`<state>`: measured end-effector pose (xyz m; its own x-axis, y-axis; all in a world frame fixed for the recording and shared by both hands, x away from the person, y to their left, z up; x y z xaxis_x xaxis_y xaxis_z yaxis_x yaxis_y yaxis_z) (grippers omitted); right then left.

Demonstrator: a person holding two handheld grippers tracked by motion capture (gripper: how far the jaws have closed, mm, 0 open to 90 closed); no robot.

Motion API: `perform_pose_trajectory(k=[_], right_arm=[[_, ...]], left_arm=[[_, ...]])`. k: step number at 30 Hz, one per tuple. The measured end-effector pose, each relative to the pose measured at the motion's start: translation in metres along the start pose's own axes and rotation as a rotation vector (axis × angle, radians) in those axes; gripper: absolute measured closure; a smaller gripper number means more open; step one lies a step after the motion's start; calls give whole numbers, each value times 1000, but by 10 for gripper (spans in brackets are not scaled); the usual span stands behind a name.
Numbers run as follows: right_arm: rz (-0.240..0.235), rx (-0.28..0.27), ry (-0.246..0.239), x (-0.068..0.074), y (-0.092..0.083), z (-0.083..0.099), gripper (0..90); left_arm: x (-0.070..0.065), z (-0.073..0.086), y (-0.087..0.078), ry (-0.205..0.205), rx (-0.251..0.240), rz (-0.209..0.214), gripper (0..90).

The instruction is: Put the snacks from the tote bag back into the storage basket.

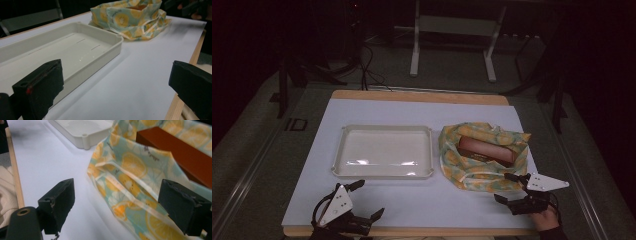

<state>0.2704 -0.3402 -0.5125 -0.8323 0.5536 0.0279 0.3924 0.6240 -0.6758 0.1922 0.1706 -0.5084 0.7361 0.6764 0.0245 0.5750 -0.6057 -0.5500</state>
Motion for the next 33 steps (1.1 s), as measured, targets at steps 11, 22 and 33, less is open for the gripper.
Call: perform_pose_trajectory(k=[11,22,33], right_arm=[[-9,64,2,5,-2,-2,121],[-97,98,-65,12,1,-9,108],[-116,54,-87,10,-8,-24,108]], left_arm=[[-1,0,4,12,11,18,0],[-1,-2,4,5,0,27,0],[-1,-3,5,3,4,29,0]])
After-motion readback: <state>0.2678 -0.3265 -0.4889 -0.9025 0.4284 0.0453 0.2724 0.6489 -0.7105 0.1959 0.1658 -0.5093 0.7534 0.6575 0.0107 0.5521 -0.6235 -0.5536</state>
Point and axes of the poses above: each handheld gripper's, and its own axes: y roughly forward along the jaws, z roughly out of its underside, x roughly to its left, the point moved 2 cm from there along y, roughly forward along the jaws, and after that the axes turned 14 degrees about x, right-handed, at the moved point
